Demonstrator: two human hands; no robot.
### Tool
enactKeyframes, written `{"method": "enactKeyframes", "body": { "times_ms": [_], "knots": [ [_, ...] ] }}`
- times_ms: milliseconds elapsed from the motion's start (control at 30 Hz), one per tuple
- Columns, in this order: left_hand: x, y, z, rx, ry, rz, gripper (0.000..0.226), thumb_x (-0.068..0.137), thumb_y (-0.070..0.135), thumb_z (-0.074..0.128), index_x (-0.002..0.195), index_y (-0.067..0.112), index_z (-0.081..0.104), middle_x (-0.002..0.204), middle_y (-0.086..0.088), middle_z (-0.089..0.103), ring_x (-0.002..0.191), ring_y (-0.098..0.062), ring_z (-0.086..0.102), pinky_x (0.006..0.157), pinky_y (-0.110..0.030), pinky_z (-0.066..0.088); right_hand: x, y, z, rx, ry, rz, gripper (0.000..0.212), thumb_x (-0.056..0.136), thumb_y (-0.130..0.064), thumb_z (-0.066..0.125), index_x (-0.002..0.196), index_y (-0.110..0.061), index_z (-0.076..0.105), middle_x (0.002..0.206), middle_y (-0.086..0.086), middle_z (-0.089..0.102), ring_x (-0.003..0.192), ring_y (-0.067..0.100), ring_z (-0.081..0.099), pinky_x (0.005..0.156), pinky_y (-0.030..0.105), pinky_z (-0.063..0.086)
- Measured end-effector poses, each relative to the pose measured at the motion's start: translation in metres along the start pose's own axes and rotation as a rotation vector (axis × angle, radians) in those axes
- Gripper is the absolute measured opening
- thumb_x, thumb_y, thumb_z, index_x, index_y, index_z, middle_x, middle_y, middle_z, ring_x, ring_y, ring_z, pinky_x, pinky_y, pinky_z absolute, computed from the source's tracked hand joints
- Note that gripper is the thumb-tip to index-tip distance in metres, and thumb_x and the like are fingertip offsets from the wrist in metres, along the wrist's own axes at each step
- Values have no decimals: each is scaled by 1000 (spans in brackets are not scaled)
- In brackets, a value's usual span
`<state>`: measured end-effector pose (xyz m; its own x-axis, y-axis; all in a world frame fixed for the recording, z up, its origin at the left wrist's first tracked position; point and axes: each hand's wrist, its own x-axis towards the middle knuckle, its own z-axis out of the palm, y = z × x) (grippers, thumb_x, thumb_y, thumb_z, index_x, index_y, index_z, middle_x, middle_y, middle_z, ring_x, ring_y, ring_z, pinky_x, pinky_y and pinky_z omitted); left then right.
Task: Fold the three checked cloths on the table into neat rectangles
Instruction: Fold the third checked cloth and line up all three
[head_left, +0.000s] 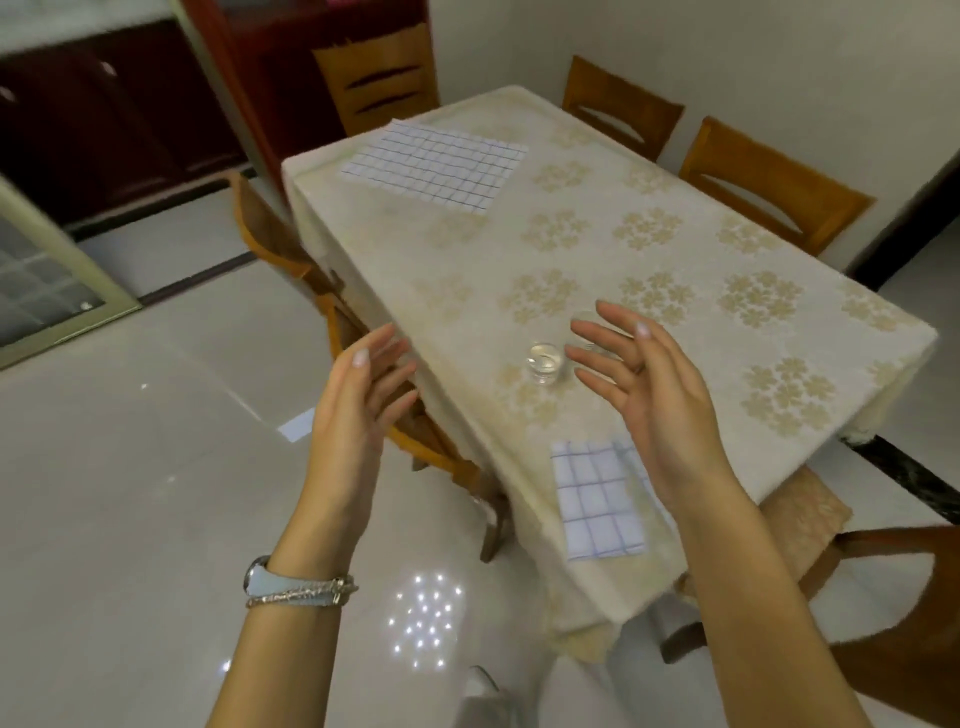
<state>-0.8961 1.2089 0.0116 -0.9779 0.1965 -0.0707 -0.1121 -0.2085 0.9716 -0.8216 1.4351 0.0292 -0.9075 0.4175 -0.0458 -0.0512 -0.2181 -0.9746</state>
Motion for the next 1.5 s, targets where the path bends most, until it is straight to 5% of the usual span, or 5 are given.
{"method": "enactKeyframes", "body": {
  "times_ms": [400, 533, 867, 1500],
  "knots": [
    [-24, 61, -202, -17, 419, 87, 39, 105, 38, 29, 129, 27, 58, 130, 1, 64, 122, -14, 60, 103, -40, 46, 19, 40, 217, 11, -440, 65, 36, 106, -26, 33, 130, -15, 57, 120, 7, 70, 110, 23, 68, 97, 36, 51],
    [-16, 63, -256, -57, 503, 81, 40, 106, 36, 28, 129, 26, 58, 130, 1, 65, 122, -14, 60, 102, -39, 47, 31, 62, 280, 11, -526, 106, 41, 99, -37, 41, 130, -16, 58, 123, 9, 69, 113, 25, 66, 103, 45, 48],
    [96, 86, -382, -40, 553, 81, 46, 105, 40, 27, 136, 20, 53, 133, -2, 63, 124, -17, 59, 105, -42, 46, 123, 107, 433, 1, -579, 131, 35, 106, -26, 35, 131, -16, 57, 123, 8, 68, 114, 23, 66, 104, 46, 48],
    [333, 143, -596, -102, 523, 124, 51, 104, 46, 24, 138, 22, 52, 136, 0, 61, 127, -18, 57, 109, -45, 41, 308, 153, 671, -12, -540, 137, 41, 105, -36, 32, 132, -19, 57, 125, 4, 68, 118, 20, 64, 106, 44, 44]
  ]
}}
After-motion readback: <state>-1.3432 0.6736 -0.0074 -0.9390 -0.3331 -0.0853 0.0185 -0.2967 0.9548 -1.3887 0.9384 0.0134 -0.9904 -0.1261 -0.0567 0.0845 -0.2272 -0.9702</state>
